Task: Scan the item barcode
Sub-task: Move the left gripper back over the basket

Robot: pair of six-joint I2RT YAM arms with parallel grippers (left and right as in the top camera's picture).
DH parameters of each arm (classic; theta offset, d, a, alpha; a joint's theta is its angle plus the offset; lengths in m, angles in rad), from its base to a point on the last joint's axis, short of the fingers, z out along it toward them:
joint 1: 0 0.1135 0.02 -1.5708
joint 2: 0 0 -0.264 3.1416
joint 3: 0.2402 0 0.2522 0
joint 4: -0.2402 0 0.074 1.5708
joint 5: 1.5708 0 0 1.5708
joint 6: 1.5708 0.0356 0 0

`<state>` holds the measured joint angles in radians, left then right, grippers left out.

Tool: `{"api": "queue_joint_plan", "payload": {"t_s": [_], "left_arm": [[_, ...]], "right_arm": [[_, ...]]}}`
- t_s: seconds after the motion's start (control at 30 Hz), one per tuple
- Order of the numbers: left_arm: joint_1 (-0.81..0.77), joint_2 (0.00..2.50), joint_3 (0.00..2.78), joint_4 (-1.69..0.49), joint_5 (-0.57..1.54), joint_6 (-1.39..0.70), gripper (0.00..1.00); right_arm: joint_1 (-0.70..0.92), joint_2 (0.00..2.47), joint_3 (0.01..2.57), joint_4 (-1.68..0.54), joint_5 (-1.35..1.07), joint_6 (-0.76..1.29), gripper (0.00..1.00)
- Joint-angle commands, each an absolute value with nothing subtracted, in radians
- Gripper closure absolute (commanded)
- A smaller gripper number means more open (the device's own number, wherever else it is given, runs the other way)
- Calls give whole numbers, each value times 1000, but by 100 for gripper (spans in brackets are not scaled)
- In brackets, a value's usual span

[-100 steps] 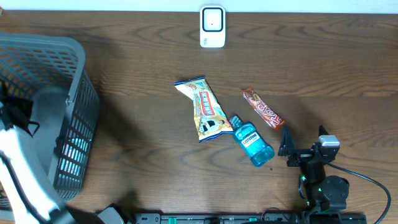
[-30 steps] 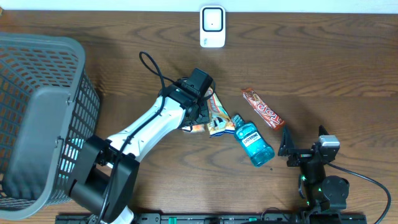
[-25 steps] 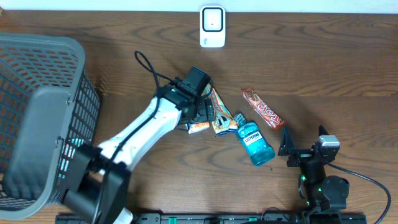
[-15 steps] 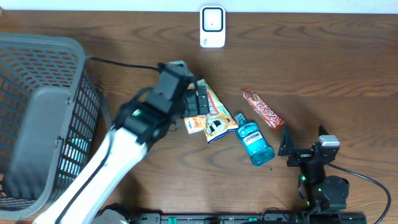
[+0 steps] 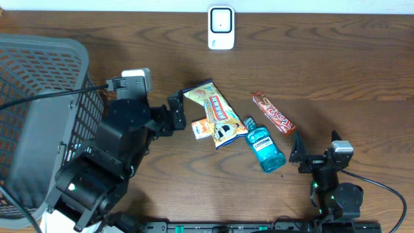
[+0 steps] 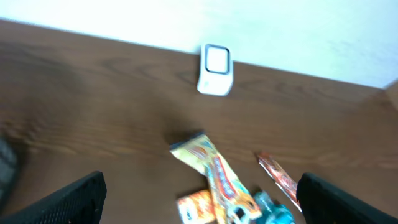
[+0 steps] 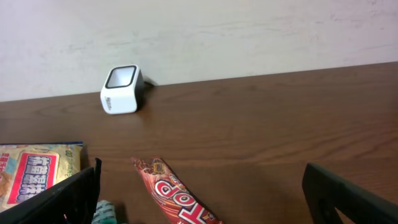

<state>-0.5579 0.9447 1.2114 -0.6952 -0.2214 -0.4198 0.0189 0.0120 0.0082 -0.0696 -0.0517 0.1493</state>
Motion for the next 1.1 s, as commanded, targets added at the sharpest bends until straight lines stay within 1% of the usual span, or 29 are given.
{"api": "queue_joint_plan", "payload": {"t_s": [0.0,0.13,0.3,0.4,0.5,0.6,0.67,0.87,1.0,1.07], "left_arm": [[-546,938,1240,-682,-311,-344,2],[-531,938,1240,-660,-311,-322,2],[-525,937,1242,-588,-315,-241,2],[-525,937,1242,-543,-406,-237,2],[-524,937,1242,-500,-547,-237,2],[-498,937,1243,-479,-649,-237,2],[-456,937,1242,-482,-684,-251,2],[-227,937,1242,-518,-693,-467,2],[-64,936,1242,-526,-596,-498,2],[11,940,1242,-564,-557,-564,2]], "right_arm": [[18,8,6,-72,-47,156,1],[18,8,6,-72,-47,156,1],[18,8,6,-72,-47,156,1],[18,8,6,-72,-47,156,1],[18,8,6,-72,-47,156,1],[18,8,6,-72,-47,156,1],[18,8,6,-72,-47,156,1],[18,8,6,-72,-47,156,1],[18,8,6,-72,-47,156,1],[18,8,6,-72,-47,156,1]]}}
